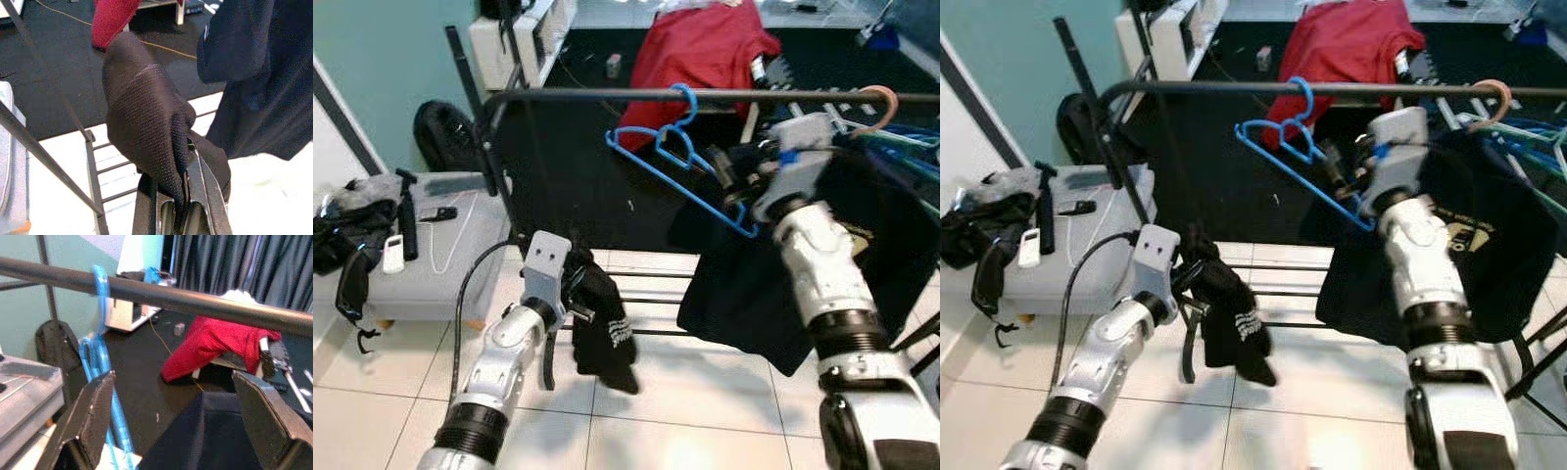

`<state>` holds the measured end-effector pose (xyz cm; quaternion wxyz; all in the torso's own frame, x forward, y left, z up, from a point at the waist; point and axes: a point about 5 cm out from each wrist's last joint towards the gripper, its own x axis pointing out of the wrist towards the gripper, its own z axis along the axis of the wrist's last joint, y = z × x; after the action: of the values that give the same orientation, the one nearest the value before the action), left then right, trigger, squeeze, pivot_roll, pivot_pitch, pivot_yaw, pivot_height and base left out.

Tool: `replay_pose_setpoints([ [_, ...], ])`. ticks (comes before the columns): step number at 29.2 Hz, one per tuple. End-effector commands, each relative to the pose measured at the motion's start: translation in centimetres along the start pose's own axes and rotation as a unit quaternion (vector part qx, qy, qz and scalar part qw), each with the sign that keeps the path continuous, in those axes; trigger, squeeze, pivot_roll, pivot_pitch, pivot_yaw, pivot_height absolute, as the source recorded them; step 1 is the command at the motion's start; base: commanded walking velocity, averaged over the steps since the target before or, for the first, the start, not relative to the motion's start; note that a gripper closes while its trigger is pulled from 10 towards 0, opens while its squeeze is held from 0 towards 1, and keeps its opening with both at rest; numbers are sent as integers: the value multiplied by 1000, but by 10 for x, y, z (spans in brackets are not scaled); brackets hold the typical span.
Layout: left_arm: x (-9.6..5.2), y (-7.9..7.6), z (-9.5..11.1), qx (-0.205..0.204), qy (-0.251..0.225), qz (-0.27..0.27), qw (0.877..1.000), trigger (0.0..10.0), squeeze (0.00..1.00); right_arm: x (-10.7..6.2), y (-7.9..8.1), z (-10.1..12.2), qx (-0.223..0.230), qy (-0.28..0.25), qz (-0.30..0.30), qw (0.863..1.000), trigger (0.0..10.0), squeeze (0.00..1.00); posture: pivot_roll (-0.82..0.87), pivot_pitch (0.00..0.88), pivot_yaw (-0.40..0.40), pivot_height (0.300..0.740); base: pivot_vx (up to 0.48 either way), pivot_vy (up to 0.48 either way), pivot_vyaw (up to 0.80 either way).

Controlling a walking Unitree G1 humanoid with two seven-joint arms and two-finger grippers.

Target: Hang hanger

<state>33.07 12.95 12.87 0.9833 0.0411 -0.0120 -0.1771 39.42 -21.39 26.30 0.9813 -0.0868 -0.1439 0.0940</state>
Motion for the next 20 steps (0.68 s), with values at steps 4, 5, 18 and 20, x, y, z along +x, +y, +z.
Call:
replay_pose_setpoints([
  [4,-7,6,8,39,-1,-3,999,10000,0,8,-13,2,23,29,0,999,10000,1000,-40,238,24,740,0,0,0],
  [5,-9,6,11,46,-2,-8,999,10000,0,11,-17,5,25,36,-1,999,10000,1000,-35,252,23,740,0,0,0],
  [18,-16,7,39,48,-47,-4,998,10000,0,21,-21,28,29,22,41,999,10000,1000,-23,307,0,740,0,0,0],
  [20,-19,6,43,45,-55,-4,997,10000,0,24,-20,35,28,12,52,998,10000,1000,-23,321,-12,740,0,0,0],
])
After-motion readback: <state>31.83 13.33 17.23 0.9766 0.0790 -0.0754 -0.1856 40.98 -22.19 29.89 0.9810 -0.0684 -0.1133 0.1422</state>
